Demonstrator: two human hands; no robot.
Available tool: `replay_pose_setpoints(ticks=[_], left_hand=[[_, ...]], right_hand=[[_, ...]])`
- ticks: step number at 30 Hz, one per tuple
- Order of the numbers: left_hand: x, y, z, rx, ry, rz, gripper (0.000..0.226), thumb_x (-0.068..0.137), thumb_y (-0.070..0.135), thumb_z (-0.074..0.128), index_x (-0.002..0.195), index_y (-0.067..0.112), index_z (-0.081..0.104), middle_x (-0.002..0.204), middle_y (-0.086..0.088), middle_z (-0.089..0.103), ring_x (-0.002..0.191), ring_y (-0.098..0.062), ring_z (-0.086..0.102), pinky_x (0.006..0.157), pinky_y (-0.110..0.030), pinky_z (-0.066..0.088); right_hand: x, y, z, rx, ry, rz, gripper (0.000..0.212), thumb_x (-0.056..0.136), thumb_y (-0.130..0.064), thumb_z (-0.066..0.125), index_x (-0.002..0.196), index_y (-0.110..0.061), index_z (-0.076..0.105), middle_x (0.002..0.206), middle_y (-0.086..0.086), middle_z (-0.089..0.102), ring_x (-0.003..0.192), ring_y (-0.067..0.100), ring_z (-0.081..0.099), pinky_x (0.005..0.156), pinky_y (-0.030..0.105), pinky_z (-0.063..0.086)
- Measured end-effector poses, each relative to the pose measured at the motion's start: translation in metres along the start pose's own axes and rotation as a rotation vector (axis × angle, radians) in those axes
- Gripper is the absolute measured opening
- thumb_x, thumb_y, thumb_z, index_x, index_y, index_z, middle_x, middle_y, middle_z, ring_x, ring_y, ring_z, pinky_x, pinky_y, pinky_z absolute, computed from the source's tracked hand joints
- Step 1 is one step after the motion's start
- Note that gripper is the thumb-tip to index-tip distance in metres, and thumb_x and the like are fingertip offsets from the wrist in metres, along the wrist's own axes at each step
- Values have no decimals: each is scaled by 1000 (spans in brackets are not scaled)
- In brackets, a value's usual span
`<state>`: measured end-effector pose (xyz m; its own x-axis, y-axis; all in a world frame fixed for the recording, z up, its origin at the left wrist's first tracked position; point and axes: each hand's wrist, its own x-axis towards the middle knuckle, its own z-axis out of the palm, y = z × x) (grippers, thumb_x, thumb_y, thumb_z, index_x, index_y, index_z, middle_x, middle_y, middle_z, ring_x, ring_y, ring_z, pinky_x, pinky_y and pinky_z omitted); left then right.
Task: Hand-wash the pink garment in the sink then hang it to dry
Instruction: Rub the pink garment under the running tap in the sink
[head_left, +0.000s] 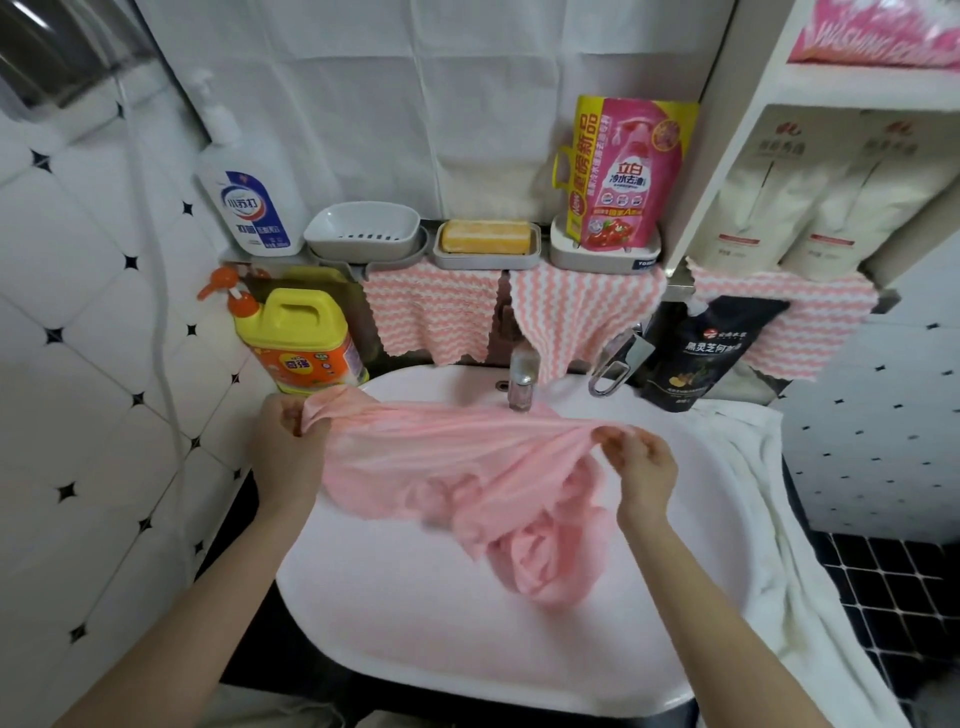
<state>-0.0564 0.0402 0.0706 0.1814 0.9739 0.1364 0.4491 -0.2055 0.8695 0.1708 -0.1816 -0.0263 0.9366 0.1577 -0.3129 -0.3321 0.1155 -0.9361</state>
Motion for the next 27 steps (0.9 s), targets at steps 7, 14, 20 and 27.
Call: replay_pose_setpoints(ticks=[7, 14, 20, 27], left_hand=[[-13, 13, 7, -61, -26, 14, 20, 77, -2, 61, 80, 15, 52, 76, 3, 56, 77, -21, 53, 65, -31, 42], [-48, 18, 25, 8, -270, 75, 15, 78, 8, 67, 79, 6, 52, 67, 3, 55, 61, -6, 48, 57, -18, 37], [-37, 27, 25, -34, -97, 131, 17, 81, 13, 66, 77, 8, 50, 63, 5, 46, 56, -2, 44, 51, -15, 33], [-35, 26, 21, -44, -32, 124, 19, 78, 6, 67, 75, 16, 51, 67, 6, 51, 63, -11, 45, 55, -17, 33]], right_hand=[[-16, 62, 20, -1119, -468, -120, 125, 62, -54, 80, 152, -31, -3, 161, 0, -8, 146, 30, 8, 113, 57, 16], [-52, 126, 24, -1525, -643, -210, 59, 86, -32, 54, 141, -25, 36, 140, 10, 42, 125, 32, 43, 104, 39, 36], [-45, 73, 34, -574, -758, 245, 33, 83, -10, 63, 116, -7, 60, 103, 4, 64, 90, 13, 63, 72, 19, 50], [5, 27, -3, -989, -812, 287, 46, 79, -15, 71, 122, -8, 57, 106, 5, 62, 88, 15, 62, 72, 20, 52]])
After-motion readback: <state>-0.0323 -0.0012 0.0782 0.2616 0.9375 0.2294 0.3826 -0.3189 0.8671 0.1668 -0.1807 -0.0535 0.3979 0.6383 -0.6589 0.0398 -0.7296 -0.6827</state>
